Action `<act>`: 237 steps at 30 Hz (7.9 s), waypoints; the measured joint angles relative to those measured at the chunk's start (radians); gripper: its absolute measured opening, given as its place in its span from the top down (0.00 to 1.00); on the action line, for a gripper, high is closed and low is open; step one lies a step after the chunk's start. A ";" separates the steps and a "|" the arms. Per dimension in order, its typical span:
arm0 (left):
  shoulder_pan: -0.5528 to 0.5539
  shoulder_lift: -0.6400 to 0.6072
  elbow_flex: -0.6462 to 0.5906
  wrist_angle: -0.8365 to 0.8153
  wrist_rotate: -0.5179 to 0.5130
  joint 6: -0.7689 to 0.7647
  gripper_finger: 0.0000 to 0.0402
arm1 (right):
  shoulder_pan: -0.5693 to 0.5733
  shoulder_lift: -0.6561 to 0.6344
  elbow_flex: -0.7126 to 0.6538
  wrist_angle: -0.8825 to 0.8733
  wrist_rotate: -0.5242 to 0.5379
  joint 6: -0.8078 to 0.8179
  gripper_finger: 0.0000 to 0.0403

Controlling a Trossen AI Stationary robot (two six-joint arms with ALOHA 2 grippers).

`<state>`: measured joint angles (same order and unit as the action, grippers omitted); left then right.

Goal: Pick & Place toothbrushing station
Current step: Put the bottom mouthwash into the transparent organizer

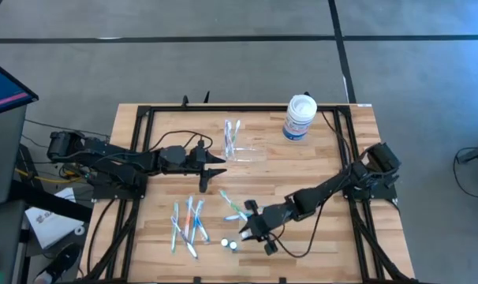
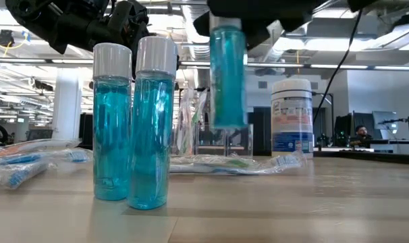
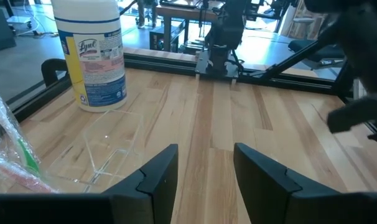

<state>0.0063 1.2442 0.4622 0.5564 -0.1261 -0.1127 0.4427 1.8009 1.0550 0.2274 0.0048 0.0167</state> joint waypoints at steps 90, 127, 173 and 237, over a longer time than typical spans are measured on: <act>-0.017 0.000 0.000 -0.003 -0.023 0.011 0.63 | -0.793 -0.106 -0.291 0.343 -0.168 -0.042 0.79; -0.017 0.000 0.000 -0.003 -0.023 0.011 0.63 | -0.818 -0.077 -0.291 0.319 -0.199 -0.034 0.68; -0.017 0.000 0.000 -0.003 -0.023 0.011 0.63 | -0.616 -0.081 -0.291 0.307 -0.195 -0.016 0.70; -0.456 0.160 0.000 0.162 0.061 0.000 0.63 | -0.126 -0.081 -0.261 0.356 -0.108 0.055 0.70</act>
<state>-0.4502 1.4042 0.4618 0.7182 -0.0654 -0.1127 0.3164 1.7203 0.7937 0.5835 -0.1036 0.0715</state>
